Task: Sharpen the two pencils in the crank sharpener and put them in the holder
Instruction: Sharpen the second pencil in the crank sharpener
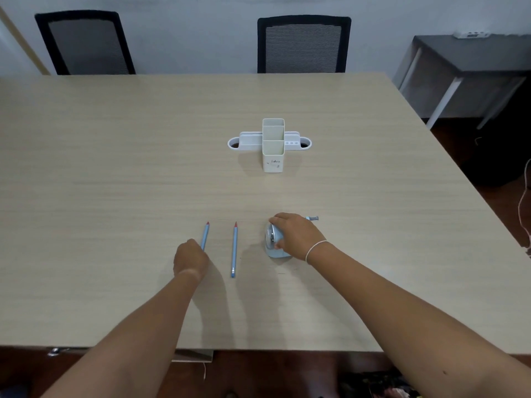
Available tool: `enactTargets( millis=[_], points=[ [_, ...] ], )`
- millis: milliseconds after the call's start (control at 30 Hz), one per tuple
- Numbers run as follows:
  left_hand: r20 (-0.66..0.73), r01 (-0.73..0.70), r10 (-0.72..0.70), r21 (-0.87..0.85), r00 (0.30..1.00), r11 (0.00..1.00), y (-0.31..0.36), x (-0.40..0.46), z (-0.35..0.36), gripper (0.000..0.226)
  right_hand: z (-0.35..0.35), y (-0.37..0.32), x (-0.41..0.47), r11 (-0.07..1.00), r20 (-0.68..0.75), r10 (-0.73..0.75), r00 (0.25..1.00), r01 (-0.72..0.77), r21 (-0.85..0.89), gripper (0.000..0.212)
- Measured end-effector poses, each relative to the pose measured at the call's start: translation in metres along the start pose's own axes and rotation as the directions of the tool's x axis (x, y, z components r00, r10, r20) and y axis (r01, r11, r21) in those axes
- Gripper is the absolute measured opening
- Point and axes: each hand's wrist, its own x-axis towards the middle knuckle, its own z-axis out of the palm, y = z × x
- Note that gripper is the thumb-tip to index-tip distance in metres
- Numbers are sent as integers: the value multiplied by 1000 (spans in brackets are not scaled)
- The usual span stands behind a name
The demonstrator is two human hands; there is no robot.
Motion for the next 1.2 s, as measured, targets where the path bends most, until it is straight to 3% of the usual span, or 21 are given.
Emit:
enactTargets(
  millis=[133,200,333,433,667,1200],
  points=[
    [-11,-63,63,-13,998,998,3,-4,-7,20,0,0,0,1000,-6,-3,1000,3,7,41],
    [-22,-167,167,9,986,986,7,-5,-15,19,0,0,0,1000,-3,-2,1000,2,5,41],
    [46,-456,456,-9,889,890,16,-5,-28,10,-2,-1,-1,1000,2,-2,1000,2,5,43],
    [109,-561,561,-39,820,827,19,-6,-35,12,-2,-1,-2,1000,11,-1,1000,1,0,44],
    [208,-632,622,-20,755,775,16,-10,-39,15,-5,-4,-4,1000,11,6,1000,-6,-12,37],
    [191,-706,696,-22,693,708,45,-13,-26,14,-6,-3,-5,1000,15,3,1000,-3,7,37]
  ],
)
